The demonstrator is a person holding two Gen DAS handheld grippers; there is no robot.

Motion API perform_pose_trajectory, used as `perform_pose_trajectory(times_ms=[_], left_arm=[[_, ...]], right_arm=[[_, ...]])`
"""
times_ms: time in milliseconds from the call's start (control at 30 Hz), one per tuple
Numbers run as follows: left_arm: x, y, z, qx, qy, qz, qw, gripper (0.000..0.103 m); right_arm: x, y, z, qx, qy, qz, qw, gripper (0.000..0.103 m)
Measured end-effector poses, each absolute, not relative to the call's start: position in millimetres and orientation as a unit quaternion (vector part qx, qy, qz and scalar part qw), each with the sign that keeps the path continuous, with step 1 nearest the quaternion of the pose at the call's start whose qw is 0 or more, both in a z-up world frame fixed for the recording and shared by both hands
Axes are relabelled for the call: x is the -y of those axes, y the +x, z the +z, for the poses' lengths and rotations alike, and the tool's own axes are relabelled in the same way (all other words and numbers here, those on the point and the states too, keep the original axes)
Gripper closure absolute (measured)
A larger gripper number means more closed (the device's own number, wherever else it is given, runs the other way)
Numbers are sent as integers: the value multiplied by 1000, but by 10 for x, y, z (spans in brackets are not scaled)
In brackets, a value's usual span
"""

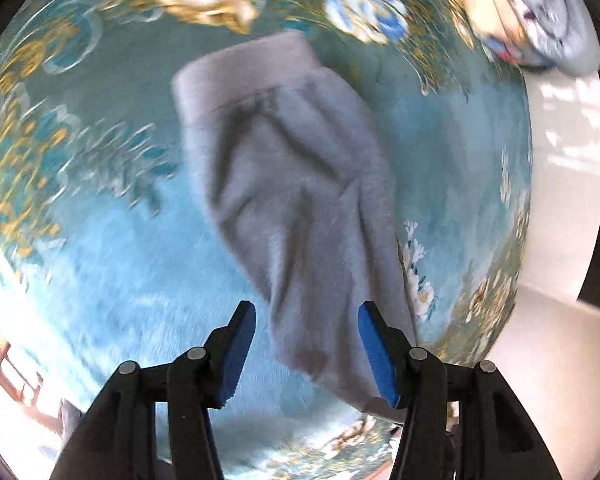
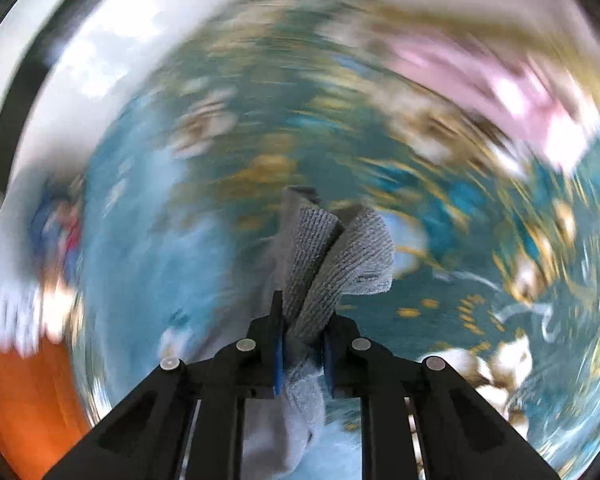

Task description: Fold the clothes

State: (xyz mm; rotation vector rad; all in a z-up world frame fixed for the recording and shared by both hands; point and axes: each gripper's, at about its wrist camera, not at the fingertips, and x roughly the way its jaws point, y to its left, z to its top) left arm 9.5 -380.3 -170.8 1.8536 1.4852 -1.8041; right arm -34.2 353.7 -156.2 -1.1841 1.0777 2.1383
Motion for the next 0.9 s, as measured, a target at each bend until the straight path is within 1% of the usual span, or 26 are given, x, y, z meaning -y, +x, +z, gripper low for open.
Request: perform_pose_trajectory(times_ms=[100, 167, 300, 367, 500, 567, 633, 767, 900], left_arm=[[3848, 207, -1592, -517, 600, -605, 83, 45], [3852, 270, -1519, -526, 591, -607, 76, 44], [3803, 409, -1521, -527, 594, -604, 67, 43], [3747, 478, -1567, -530, 596, -599, 70, 43], [3795, 689, -1612, -540, 599, -587, 75, 43], [3852, 776, -1644, -539, 602, -584, 78, 43], [3930, 844, -1720, -544, 603, -576, 89, 42], [4073, 916, -1872, -568, 597, -557, 104, 42], [4188, 763, -1952, -561, 603, -558, 101, 42]], right_arm=[[-2961, -693, -1215, -300, -451, 825, 160, 88], [-2403, -940, -1202, -250, -474, 838, 104, 88], [-1447, -1316, -1469, -190, -516, 835, 27, 88], [-952, -1445, -1724, -124, -543, 830, 9, 88], [-486, -1392, -2082, -63, -576, 815, 9, 87], [-274, -1353, -2254, -35, -590, 806, 10, 81], [-187, -1294, -2263, -32, -589, 807, -6, 74], [-369, -1257, -2083, -82, -578, 812, -12, 63], [-576, -1226, -1893, -137, -564, 814, -14, 62]])
